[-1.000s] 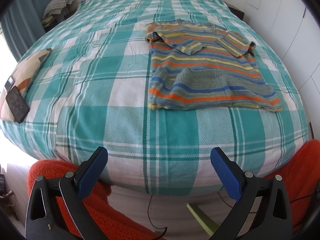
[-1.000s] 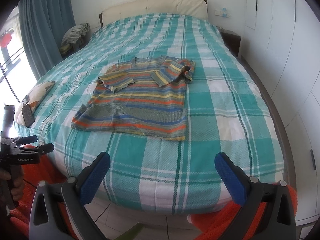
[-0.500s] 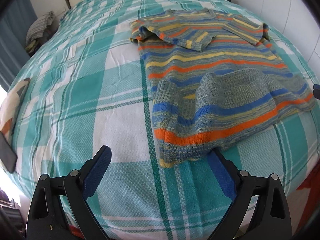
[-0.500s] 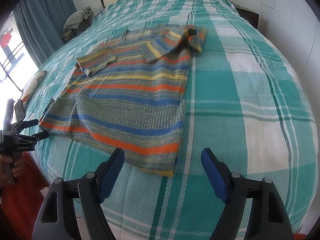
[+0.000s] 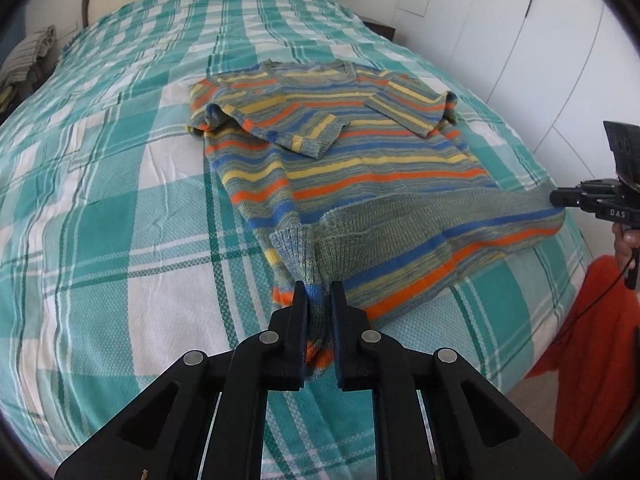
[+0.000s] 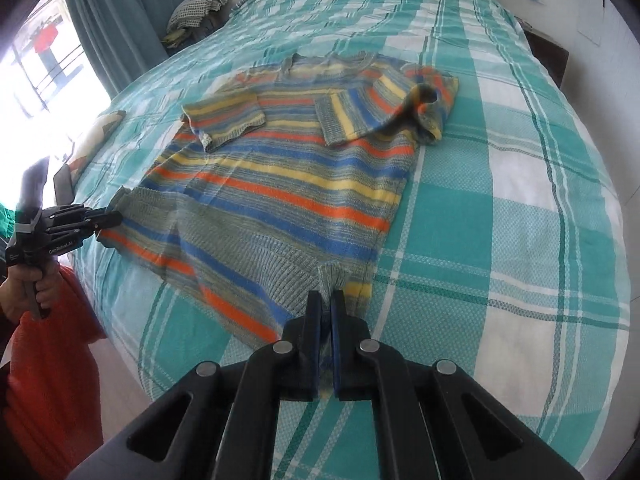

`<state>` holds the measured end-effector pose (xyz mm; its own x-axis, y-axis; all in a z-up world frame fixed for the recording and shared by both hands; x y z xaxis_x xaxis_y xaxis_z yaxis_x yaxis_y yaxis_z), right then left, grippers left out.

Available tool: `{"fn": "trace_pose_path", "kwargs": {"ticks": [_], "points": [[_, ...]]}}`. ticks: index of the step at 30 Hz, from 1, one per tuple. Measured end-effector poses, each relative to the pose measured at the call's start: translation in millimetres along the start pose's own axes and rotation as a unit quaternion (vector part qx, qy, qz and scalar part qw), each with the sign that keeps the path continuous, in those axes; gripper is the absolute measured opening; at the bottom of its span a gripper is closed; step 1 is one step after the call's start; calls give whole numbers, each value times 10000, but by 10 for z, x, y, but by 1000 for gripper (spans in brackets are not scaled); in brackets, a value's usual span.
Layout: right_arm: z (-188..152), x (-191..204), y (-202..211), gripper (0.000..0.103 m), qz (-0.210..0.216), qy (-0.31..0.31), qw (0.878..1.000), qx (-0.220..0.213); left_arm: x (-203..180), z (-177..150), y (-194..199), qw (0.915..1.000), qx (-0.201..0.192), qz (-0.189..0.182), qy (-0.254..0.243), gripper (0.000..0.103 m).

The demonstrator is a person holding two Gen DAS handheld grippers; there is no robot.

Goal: Fold small clothes
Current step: 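Hold the hem with both tools and pull it taut to straighten the sweater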

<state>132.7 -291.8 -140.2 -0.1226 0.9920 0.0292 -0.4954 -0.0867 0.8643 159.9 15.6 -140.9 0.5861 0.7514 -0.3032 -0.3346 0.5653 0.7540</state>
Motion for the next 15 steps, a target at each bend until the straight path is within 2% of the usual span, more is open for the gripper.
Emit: {"fn": "trace_pose_path", "kwargs": {"ticks": [2, 5, 7, 8, 10, 12, 14, 15], "points": [[-122, 125, 367, 4, 283, 246, 9991, -182, -114, -137, 298, 9995, -31, -157, -282, 8], [-443, 330, 773, 4, 308, 932, 9951, -135, -182, -462, 544, 9970, 438, -159, -615, 10], [-705, 413, 819, 4, 234, 1289, 9913, 124, -140, -683, 585, 9945, 853, -172, -588, 21], [-855, 420, 777, 4, 194, 1417, 9891, 341, -119, -782, 605, 9932, 1021, -176, -534, 31], [-1099, 378, 662, 8, 66, 1538, 9854, 727, -73, -864, 678, 9937, 1045, -143, -380, 47], [-1261, 248, 550, 22, -57, 1380, 9841, 1115, 14, -822, 769, 9970, 750, -208, 28, 78], [-1272, 119, 548, 49, -41, 1003, 9886, 1122, 111, -744, 825, 9973, 307, -365, 553, 86], [-1232, 56, 572, 53, 12, 743, 9922, 1002, 150, -717, 791, 9960, 199, -390, 778, 86]]}}
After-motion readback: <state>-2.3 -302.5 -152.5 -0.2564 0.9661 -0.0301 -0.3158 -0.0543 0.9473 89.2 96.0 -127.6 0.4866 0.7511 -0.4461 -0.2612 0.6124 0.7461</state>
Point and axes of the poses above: each gripper's, at about its wrist camera, not at the fingertips, and y roughly against the way its jaws point, x to its left, z to its top, the point moved 6 cm from there along -y, roughly the way its jaws point, and after that the axes turned 10 degrees about -z, right-handed, at the moved point
